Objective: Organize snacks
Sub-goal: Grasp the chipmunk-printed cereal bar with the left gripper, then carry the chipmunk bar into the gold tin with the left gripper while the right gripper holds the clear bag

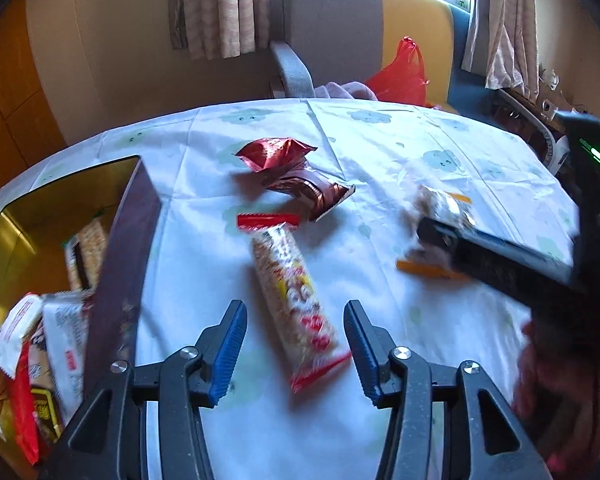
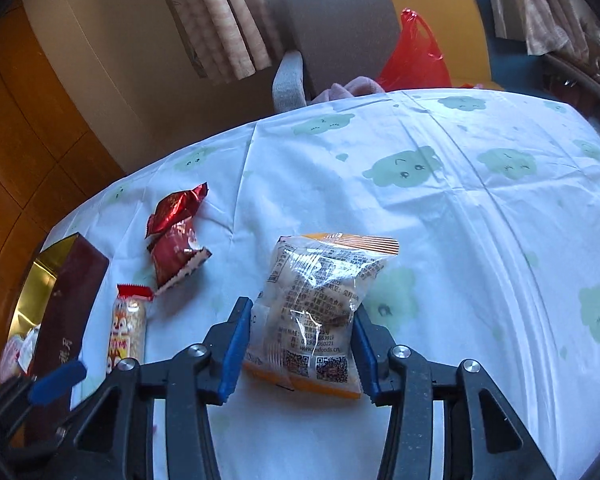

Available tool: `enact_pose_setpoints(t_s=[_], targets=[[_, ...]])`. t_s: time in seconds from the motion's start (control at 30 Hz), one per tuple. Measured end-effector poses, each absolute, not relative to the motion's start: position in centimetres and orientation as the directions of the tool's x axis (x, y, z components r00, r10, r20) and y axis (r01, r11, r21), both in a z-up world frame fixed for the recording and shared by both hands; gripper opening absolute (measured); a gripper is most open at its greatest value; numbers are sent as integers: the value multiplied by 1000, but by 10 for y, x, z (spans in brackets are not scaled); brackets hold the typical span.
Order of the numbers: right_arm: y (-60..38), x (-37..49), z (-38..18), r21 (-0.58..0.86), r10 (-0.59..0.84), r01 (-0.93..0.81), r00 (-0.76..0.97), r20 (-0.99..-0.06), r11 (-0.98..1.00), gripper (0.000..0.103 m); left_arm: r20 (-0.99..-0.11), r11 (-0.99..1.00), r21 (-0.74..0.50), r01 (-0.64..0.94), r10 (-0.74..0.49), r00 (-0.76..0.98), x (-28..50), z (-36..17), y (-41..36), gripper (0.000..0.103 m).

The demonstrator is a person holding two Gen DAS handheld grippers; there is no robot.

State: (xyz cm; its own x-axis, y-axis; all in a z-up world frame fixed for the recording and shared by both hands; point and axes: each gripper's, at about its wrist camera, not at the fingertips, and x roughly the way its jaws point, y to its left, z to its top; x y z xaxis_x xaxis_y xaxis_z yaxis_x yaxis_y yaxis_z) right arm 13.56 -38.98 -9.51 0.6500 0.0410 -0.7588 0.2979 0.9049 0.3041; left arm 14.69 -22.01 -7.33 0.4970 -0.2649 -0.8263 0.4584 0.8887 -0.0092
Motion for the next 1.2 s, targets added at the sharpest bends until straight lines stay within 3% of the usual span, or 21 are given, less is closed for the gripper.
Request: enact_pose_setpoints(t_s=[0.4,0.53,0.6,0.67,0.73,0.93,1.2], targets=[[-377,131,-99,233,-21,288,670,-742,929,54,-834,910,12,415,-220,506,176,-99,-235,56],[-378,130,-100,241,-17,288,673,-739,927,54,-799,905,22,425,-240,552,172,-103,-228,55],[-377,130,-100,237,-20,288,674,-739,928,54,-789,902,4,432,-263,556,170,-103,-225,52],[-376,130,-100,230,-26,288,674,-739,930,54,-784,911,-10,411,-262,562,170,-103,-219,38],[-376,130,-100,229,-27,289,672,-740,930,54,-780,920,-34,390,-268,565,173,-103,-212,31],[-375,130,-100,219,-36,290,673,-739,932,54,-763,916,-82,392,-310,567,171,-102,-203,29],[-374,130,-100,205,-47,290,673,-738,935,54,-721,909,-47,414,-318,616,152,-92,-202,29]])
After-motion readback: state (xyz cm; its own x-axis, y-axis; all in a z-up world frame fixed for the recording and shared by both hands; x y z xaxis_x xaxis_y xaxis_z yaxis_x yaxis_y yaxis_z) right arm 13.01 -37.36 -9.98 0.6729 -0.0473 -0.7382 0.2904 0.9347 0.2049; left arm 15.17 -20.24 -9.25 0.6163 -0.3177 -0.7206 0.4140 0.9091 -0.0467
